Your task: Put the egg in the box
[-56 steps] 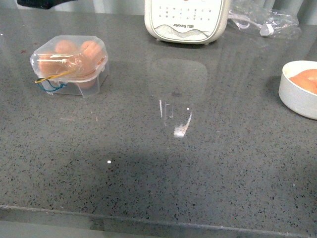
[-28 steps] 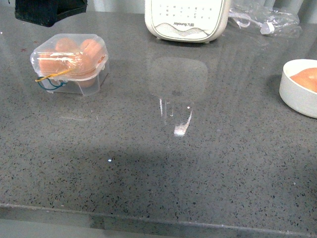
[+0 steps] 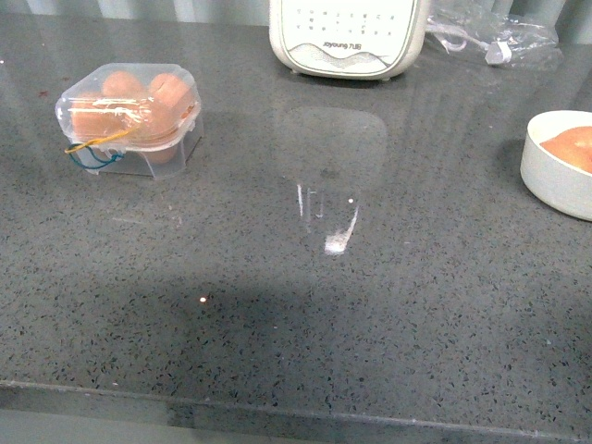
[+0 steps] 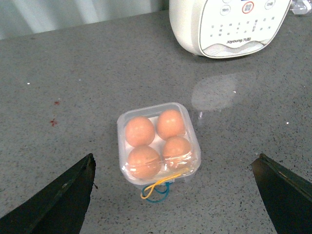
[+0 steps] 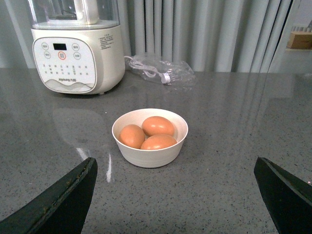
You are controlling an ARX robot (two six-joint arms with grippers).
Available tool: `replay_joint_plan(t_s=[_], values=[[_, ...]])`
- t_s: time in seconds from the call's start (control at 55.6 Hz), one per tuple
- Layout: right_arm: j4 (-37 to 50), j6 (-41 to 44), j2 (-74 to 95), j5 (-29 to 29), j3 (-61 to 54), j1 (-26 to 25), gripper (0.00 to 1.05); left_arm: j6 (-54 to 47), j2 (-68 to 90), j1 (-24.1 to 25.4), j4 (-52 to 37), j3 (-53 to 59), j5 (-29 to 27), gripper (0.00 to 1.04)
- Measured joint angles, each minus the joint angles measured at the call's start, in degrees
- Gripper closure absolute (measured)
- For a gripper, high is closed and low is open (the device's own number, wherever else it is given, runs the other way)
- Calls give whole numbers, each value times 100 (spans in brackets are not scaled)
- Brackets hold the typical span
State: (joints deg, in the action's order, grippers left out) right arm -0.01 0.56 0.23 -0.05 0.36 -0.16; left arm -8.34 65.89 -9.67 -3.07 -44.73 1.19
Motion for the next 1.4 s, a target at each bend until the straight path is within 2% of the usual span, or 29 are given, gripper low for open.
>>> replay_joint_plan(t_s=[0.45, 0.827, 1.205, 1.223, 1.295, 1.403], values=[[0, 0, 0, 0, 0, 0, 7, -212, -1432, 1565, 846, 70, 820, 7], [0, 0, 0, 0, 0, 0, 7, -514, -2166, 2304, 1281, 299, 1429, 7], [0, 0, 0, 0, 0, 0, 7, -708, -2238, 2896, 1351, 435, 1561, 7], [0, 0, 0, 0, 0, 0, 7, -649, -2262, 2905, 1272, 474, 1620, 8], [0, 0, 0, 0, 0, 0, 7, 20, -2592, 2780, -61, 1180, 1593, 23], [0, 0, 0, 0, 0, 0, 7, 474, -2968, 2524, -686, 1805, 1373, 39]])
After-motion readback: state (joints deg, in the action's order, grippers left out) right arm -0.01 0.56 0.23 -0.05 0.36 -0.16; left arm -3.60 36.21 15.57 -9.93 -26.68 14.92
